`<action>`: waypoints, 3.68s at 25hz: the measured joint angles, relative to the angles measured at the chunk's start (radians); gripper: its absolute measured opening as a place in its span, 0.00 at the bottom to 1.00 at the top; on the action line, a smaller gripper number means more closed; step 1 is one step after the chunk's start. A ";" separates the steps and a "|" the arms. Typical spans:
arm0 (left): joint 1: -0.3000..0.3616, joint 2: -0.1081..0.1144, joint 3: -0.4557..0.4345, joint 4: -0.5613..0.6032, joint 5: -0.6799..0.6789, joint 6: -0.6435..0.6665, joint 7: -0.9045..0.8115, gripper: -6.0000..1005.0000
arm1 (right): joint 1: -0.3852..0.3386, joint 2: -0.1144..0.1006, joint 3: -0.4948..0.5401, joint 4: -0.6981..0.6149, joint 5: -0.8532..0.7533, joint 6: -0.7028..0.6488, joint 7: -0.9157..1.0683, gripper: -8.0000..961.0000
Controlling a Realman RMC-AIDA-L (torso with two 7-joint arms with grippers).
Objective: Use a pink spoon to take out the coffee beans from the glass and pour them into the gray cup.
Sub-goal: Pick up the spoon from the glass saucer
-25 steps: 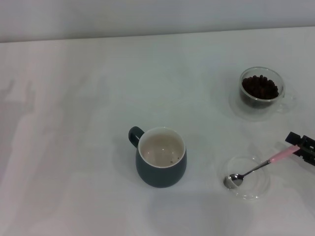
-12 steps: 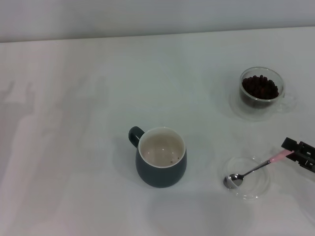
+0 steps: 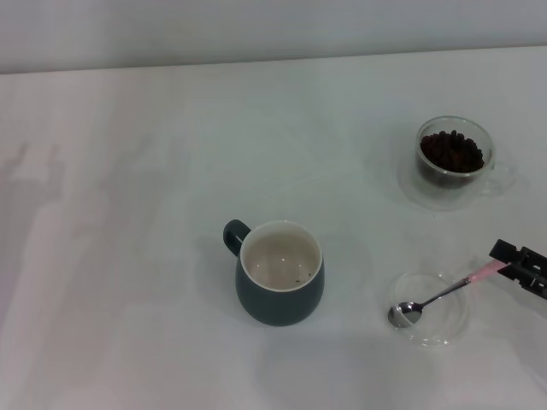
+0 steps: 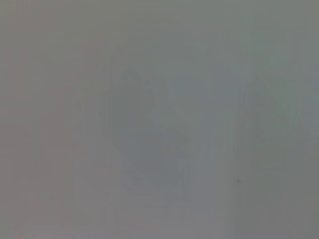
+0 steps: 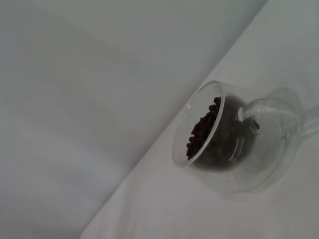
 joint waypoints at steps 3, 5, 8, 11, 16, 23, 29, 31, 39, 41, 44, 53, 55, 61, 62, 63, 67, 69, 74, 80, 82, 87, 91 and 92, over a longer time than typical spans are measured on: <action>0.000 -0.001 0.000 0.000 0.000 0.000 -0.001 0.44 | 0.007 0.006 0.002 -0.001 0.000 -0.011 -0.009 0.84; 0.001 -0.001 0.000 0.000 0.000 0.000 -0.001 0.45 | 0.013 0.008 0.002 -0.002 0.000 -0.018 -0.011 0.84; 0.002 0.000 0.000 0.000 0.000 0.000 -0.001 0.44 | 0.017 0.009 0.002 -0.002 0.000 -0.026 -0.011 0.82; 0.002 0.001 0.000 0.000 -0.001 0.000 -0.001 0.44 | 0.016 0.009 0.002 -0.002 0.003 -0.027 -0.012 0.77; 0.004 0.003 -0.002 0.000 -0.001 0.000 -0.001 0.44 | 0.012 0.011 0.002 0.002 0.005 -0.038 -0.012 0.67; 0.001 0.007 -0.008 0.000 -0.001 0.000 0.002 0.44 | 0.016 0.021 0.002 0.006 0.005 -0.049 -0.013 0.53; -0.001 0.006 -0.008 0.000 -0.001 0.000 0.003 0.44 | 0.019 0.025 0.002 0.006 0.002 -0.051 -0.013 0.52; -0.001 0.006 -0.009 0.000 -0.001 0.000 0.003 0.44 | 0.019 0.025 0.002 0.006 0.001 -0.053 -0.013 0.50; -0.004 0.006 -0.009 0.000 -0.001 0.002 0.003 0.44 | 0.010 0.021 -0.002 0.003 -0.001 -0.061 -0.009 0.39; -0.005 0.006 -0.009 0.000 -0.001 0.004 0.003 0.44 | 0.010 0.019 -0.004 0.005 -0.002 -0.062 -0.009 0.39; -0.005 0.006 -0.009 0.000 -0.001 0.005 0.003 0.44 | 0.007 0.017 -0.006 0.006 -0.002 -0.065 -0.009 0.39; -0.007 0.006 -0.009 0.000 -0.001 0.011 0.003 0.44 | 0.001 0.020 0.001 0.004 -0.002 -0.062 -0.009 0.39; -0.007 0.006 -0.009 0.000 -0.001 0.011 0.003 0.44 | 0.001 0.022 0.001 0.002 -0.002 -0.062 -0.011 0.39; -0.005 0.006 -0.009 0.000 -0.004 0.011 0.003 0.44 | 0.003 0.025 0.002 0.007 0.005 -0.064 -0.012 0.35; -0.005 0.006 -0.009 0.000 -0.004 0.011 0.003 0.44 | 0.003 0.026 0.003 0.007 0.006 -0.064 -0.012 0.34; -0.005 0.006 -0.009 0.001 -0.004 0.011 0.003 0.44 | 0.003 0.027 0.003 0.007 0.007 -0.064 -0.012 0.32; -0.003 0.004 -0.009 0.001 -0.005 0.011 0.003 0.44 | 0.004 0.032 0.005 0.003 0.010 -0.063 -0.013 0.25; -0.002 0.004 -0.009 0.001 -0.005 0.010 0.003 0.44 | 0.004 0.032 0.006 0.003 0.010 -0.061 -0.010 0.22; 0.000 0.004 -0.009 0.002 -0.006 0.010 0.003 0.44 | 0.003 0.030 0.014 0.002 0.010 -0.052 -0.009 0.18; -0.002 0.004 -0.009 0.002 -0.006 0.010 0.003 0.44 | 0.014 0.018 0.016 -0.001 0.008 -0.002 -0.007 0.18; -0.001 0.004 -0.009 0.002 -0.006 0.010 0.003 0.44 | 0.018 0.010 0.018 -0.001 0.013 0.016 -0.005 0.18; 0.004 0.004 -0.009 0.002 -0.006 0.008 0.003 0.44 | 0.032 -0.012 0.036 -0.002 0.041 0.061 -0.001 0.17; 0.010 0.004 -0.009 0.002 -0.008 0.007 0.003 0.44 | 0.057 -0.029 0.066 -0.004 0.059 0.083 0.002 0.17; 0.011 0.004 -0.009 0.004 -0.008 0.008 0.003 0.44 | 0.066 -0.032 0.076 -0.004 0.060 0.086 0.002 0.16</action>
